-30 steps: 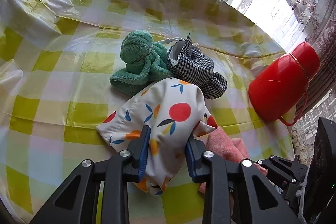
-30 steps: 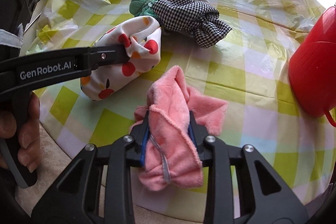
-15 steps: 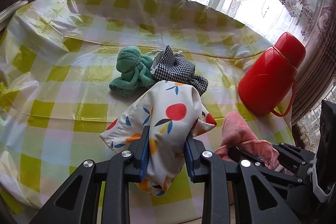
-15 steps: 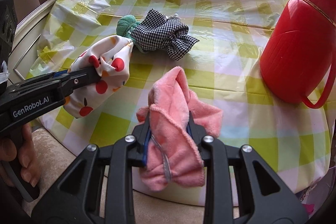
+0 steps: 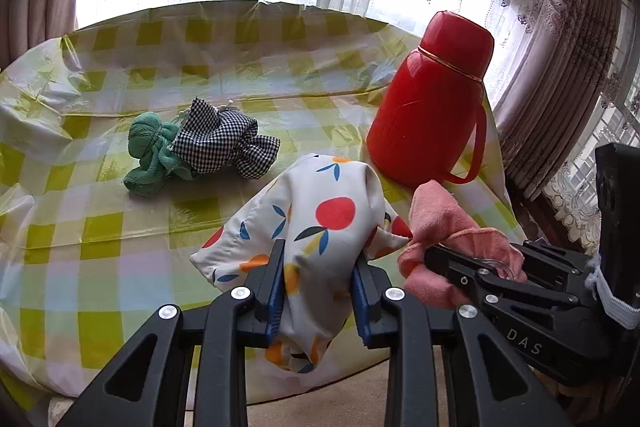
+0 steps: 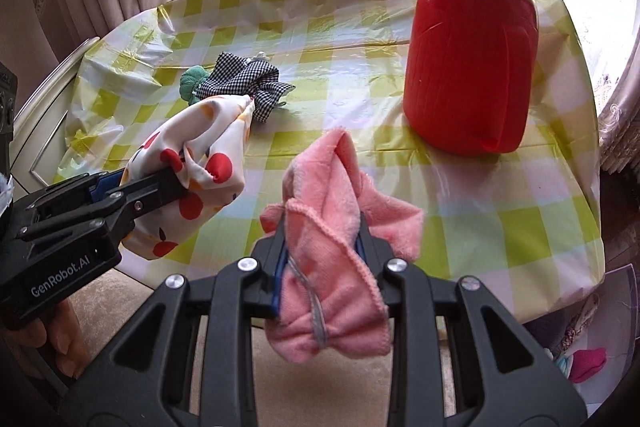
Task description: Organize soft objects
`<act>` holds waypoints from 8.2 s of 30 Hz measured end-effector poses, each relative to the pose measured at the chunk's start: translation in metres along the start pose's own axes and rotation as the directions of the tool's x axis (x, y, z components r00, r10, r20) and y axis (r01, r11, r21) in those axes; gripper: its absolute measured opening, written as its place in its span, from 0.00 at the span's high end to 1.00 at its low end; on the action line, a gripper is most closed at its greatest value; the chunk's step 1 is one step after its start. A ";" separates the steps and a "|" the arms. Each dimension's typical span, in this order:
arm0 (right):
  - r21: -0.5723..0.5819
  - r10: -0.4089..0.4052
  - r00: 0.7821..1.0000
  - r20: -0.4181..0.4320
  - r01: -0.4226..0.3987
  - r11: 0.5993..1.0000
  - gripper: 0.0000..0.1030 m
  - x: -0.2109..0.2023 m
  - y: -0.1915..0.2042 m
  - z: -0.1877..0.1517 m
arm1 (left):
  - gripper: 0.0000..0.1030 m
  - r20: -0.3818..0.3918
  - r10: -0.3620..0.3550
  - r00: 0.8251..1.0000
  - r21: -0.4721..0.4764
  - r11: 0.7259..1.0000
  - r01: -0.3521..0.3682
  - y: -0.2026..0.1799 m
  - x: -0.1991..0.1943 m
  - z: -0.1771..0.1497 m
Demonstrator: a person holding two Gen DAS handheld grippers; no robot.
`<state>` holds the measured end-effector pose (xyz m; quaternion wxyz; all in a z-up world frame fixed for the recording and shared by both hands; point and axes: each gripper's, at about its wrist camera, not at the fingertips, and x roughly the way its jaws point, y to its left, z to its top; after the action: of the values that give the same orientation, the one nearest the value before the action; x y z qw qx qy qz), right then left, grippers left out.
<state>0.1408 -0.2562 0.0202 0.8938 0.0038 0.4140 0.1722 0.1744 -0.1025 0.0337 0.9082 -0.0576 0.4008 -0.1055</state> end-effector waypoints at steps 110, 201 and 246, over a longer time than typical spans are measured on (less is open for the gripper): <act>-0.242 0.083 0.969 0.234 -0.024 0.970 0.18 0.081 0.099 0.163 | 0.29 0.115 0.100 0.988 -0.601 0.799 -0.011 0.229 0.066 0.096; 0.051 -0.155 0.982 0.104 0.151 0.987 0.71 -0.092 -0.079 -0.013 | 0.52 0.140 -0.306 0.942 -0.256 0.907 0.333 -0.044 -0.034 -0.030; 0.352 -0.459 0.876 -0.150 0.481 0.803 0.23 -0.184 -0.199 -0.144 | 0.12 -0.338 -0.349 0.874 -0.025 0.931 0.363 -0.195 0.000 -0.107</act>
<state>-0.0158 -0.5198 0.0318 0.8783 0.0684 0.4527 -0.1377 0.0667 -0.2938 -0.0009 0.7921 -0.0935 0.5305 -0.2870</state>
